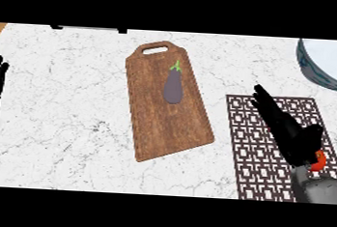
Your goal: Pick the tomato from the placemat and place it in the bowl
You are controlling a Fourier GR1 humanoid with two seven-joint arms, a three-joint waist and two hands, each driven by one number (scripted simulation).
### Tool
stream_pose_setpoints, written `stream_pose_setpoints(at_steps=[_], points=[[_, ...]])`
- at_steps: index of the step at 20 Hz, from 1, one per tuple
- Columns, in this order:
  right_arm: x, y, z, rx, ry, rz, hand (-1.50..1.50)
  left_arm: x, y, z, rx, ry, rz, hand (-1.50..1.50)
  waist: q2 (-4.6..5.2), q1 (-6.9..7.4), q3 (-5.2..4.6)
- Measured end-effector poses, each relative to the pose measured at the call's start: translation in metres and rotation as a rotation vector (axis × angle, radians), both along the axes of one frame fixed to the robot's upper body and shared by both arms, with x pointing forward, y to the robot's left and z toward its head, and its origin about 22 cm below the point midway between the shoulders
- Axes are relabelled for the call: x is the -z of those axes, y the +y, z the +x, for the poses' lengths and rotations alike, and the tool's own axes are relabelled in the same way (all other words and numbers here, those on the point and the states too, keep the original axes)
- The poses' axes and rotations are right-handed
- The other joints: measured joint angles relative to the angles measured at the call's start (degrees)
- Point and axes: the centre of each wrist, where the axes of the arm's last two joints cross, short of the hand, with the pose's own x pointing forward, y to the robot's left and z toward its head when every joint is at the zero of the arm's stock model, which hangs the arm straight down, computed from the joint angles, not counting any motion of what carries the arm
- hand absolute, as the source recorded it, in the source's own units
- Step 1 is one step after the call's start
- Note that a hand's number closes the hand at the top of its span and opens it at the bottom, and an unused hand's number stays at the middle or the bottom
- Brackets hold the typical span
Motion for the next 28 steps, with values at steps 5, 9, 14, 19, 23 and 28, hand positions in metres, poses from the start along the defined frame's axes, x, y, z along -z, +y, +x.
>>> stream_pose_setpoints(at_steps=[5, 9, 14, 19, 23, 28], points=[[-0.045, -0.052, 0.010, -0.073, -0.265, 0.102, 1.50, 0.013, 0.003, -0.004, -0.011, 0.087, -0.027, 0.00, -1.45, -1.11, 1.01], [-0.070, -0.115, 0.002, -0.021, -0.303, -0.178, -1.50, 0.025, 0.001, -0.007, -0.012, 0.162, -0.064, 0.00, -1.49, -3.17, 0.94], [-0.032, -0.197, -0.056, 0.146, -0.284, -0.221, -1.50, 0.031, -0.003, -0.006, -0.002, 0.225, -0.100, 0.00, -1.84, -3.59, 1.23], [-0.013, -0.245, -0.111, 0.149, -0.316, -0.261, -1.50, 0.034, -0.010, 0.005, 0.035, 0.252, -0.107, 0.00, -1.90, -1.89, 1.21], [-0.020, -0.279, -0.123, 0.173, -0.296, -0.278, -1.50, 0.029, -0.023, 0.013, 0.055, 0.255, -0.103, 0.00, -1.89, -0.76, 1.16], [-0.055, -0.297, -0.101, 0.174, -0.285, -0.317, -1.50, 0.031, -0.021, 0.017, 0.070, 0.257, -0.105, 0.00, -1.84, 0.03, 1.14]])
